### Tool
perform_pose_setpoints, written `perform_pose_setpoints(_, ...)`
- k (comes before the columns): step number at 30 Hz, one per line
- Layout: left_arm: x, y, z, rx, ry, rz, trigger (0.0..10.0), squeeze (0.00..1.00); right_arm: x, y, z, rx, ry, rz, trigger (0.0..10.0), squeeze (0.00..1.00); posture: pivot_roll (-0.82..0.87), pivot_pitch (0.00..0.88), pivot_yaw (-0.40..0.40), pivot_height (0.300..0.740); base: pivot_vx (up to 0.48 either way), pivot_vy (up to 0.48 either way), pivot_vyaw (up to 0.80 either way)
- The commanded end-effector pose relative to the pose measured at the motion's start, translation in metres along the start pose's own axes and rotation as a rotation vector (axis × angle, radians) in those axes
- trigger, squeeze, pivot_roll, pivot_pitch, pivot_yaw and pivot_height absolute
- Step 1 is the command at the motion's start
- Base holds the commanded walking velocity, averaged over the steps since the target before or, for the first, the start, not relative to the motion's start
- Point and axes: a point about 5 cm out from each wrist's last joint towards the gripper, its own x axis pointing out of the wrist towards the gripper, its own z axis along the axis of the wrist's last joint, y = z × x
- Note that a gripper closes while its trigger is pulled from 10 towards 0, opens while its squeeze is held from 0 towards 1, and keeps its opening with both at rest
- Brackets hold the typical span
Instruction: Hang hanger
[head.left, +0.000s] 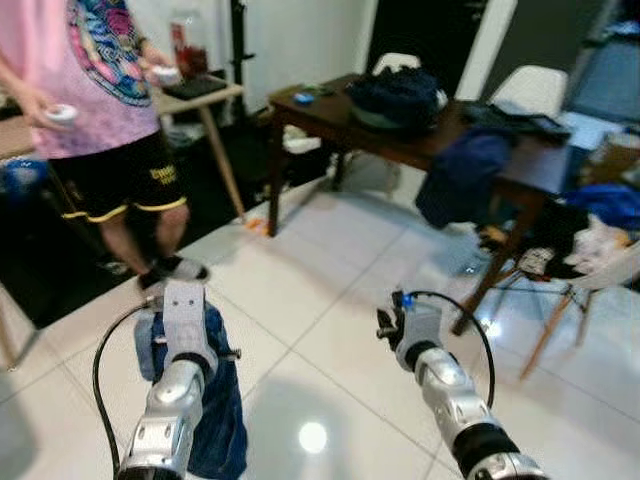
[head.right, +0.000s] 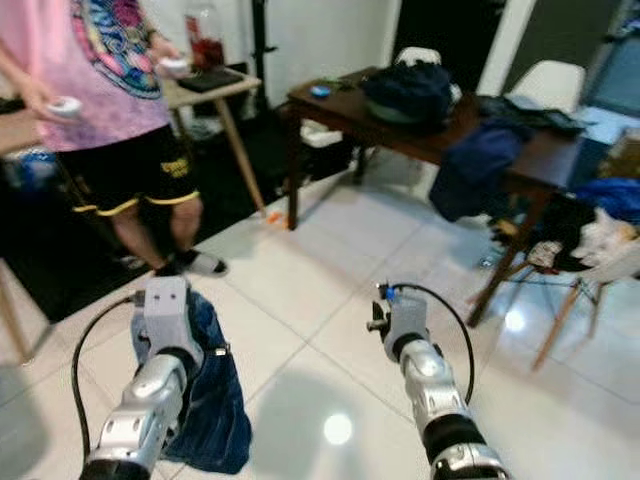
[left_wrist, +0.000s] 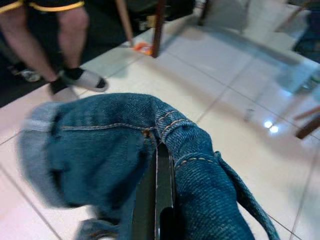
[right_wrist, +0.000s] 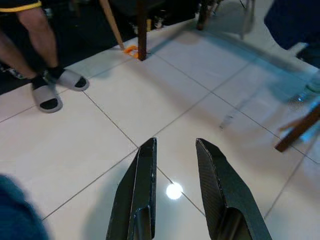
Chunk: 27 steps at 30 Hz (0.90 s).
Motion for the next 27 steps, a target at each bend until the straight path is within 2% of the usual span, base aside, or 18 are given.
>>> perform_pose_setpoints(1,0.0005,-0.0011,0.009,0.006,-0.037,-0.007,10.0,0.0,0.0,0.0013,-0.002,0.005,0.011,0.004,10.0,0.0,0.05,0.0,-0.069,0.74,0.0,0.0,0.0)
perform_pose_setpoints(5,0.0003,-0.0007,0.0092,0.005,-0.037,-0.009,10.0,0.0,0.0,0.0008,-0.002,0.004,0.012,0.004,10.0,0.0,0.05,0.0,-0.069,0.74,0.0,0.0,-0.6)
perform_pose_setpoints(20,-0.0007,-0.0016,0.0081,0.006,-0.034,-0.014,10.0,0.0,-0.0001,-0.0002,-0.0025,-0.003,0.015,0.011,10.0,0.0,0.04,0.0,-0.069,0.74,0.0,0.0,0.0)
perform_pose_setpoints(22,-0.001,-0.0016,0.0076,0.006,-0.033,-0.014,10.0,0.0,-0.0002,-0.0003,-0.0027,0.003,0.015,0.012,10.0,0.0,0.04,0.0,-0.069,0.74,0.0,0.0,-0.8)
perform_pose_setpoints(27,-0.002,-0.0023,0.0062,0.005,-0.03,-0.018,10.0,0.0,-0.0004,0.0031,-0.0028,-0.019,0.013,0.05,10.0,0.0,0.04,0.0,-0.072,0.74,0.0,0.0,0.0)
